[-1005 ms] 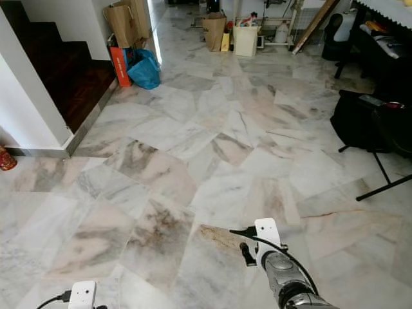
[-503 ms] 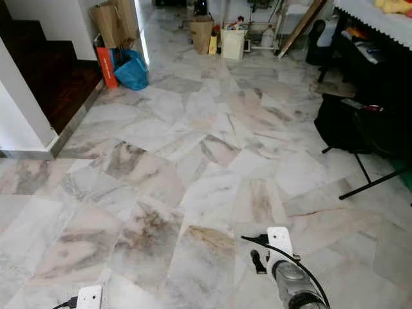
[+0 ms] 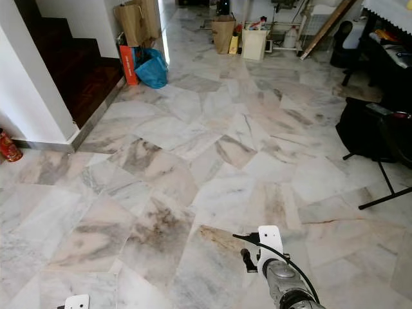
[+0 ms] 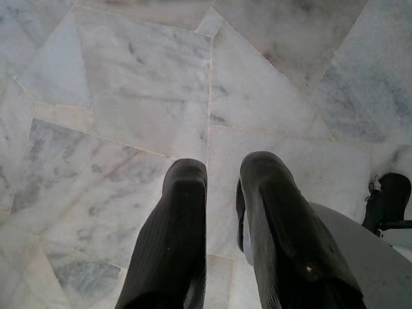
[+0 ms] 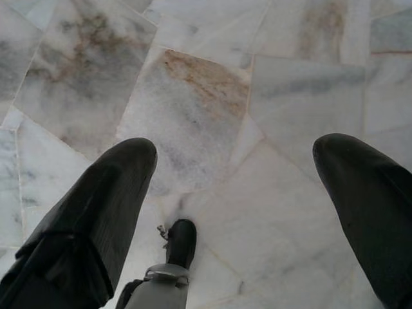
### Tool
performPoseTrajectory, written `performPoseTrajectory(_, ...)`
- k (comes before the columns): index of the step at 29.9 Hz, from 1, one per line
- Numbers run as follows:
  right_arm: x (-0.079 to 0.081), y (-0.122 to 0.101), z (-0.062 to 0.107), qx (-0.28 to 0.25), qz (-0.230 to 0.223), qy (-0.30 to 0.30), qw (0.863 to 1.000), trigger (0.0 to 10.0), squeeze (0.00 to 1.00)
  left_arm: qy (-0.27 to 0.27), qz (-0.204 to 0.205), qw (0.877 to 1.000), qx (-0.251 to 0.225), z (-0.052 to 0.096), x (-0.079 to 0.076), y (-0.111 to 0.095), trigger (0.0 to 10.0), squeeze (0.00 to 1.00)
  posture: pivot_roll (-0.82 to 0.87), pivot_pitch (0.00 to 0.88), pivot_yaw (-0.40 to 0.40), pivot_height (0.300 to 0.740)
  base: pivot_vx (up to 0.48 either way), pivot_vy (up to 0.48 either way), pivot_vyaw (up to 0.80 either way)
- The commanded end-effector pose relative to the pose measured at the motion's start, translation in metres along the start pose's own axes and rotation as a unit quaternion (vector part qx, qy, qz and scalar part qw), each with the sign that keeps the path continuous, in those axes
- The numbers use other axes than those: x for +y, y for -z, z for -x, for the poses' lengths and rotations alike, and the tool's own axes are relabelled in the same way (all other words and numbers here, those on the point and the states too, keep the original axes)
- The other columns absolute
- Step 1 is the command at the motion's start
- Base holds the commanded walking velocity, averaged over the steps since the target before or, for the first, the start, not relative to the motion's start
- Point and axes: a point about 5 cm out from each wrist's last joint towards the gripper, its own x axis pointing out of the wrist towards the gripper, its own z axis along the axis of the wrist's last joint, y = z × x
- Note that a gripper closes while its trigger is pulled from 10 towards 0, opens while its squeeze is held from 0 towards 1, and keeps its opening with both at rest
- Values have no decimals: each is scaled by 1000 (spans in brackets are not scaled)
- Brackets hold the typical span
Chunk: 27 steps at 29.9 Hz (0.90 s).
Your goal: Hang hanger
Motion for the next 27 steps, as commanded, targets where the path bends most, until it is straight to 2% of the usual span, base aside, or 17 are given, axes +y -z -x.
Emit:
performPoseTrajectory(1,2,-1,0,-2,17,-7,1000,10000,0,-4,-6,1000,4,1,4,5,10000,0,-64,0,7,740,0,0,0)
performPoseTrajectory(2,-1,-5,1,-38,28,20,999,10000,0,-1,-12,1000,-5,2,3,5,10000,0,-64,0,15,740,0,0,0)
performPoseTrajectory(5,-2,-6,1,-53,27,33,998,10000,0,0,-15,1000,-9,3,3,5,10000,0,-64,0,15,740,0,0,0)
performPoseTrajectory(6,1,-10,2,-93,10,19,995,10000,0,6,-25,1000,-12,4,4,7,10000,0,-87,0,38,740,0,0,0)
performPoseTrajectory(9,3,-14,4,-133,-6,19,991,10000,0,9,-36,999,-12,5,6,9,10000,0,-106,0,49,740,0,0,0)
performPoseTrajectory(15,1,-16,7,-172,-33,55,983,10000,0,9,-37,999,-16,5,8,10,10000,0,-106,0,56,740,0,0,0)
performPoseTrajectory(20,1,-21,9,-196,12,67,978,10000,0,8,-35,999,-19,5,9,8,10000,0,-119,0,48,740,0,0,0)
performPoseTrajectory(21,-23,-24,22,-259,8,74,963,10000,0,8,-34,999,-19,5,8,8,10000,0,-121,0,44,740,0,0,0)
performPoseTrajectory(22,-47,-29,43,-322,22,90,942,10000,0,8,-32,999,-20,5,8,7,10000,0,-126,0,39,740,0,0,0)
performPoseTrajectory(23,-61,-33,61,-363,40,99,926,10000,0,8,-30,999,-20,4,8,7,10000,0,-128,0,37,740,0,0,0)
performPoseTrajectory(24,-69,-45,79,-400,49,103,910,10000,0,7,-28,999,-20,4,7,6,10000,0,-132,0,34,740,0,0,0)
performPoseTrajectory(26,-73,-66,91,-428,60,94,897,10000,0,5,-22,1000,-17,3,6,5,10000,0,-140,0,22,740,0,0,0)
performPoseTrajectory(27,-73,-68,92,-429,64,91,896,10000,0,5,-20,1000,-17,3,5,5,10000,0,-142,0,19,740,0,0,0)
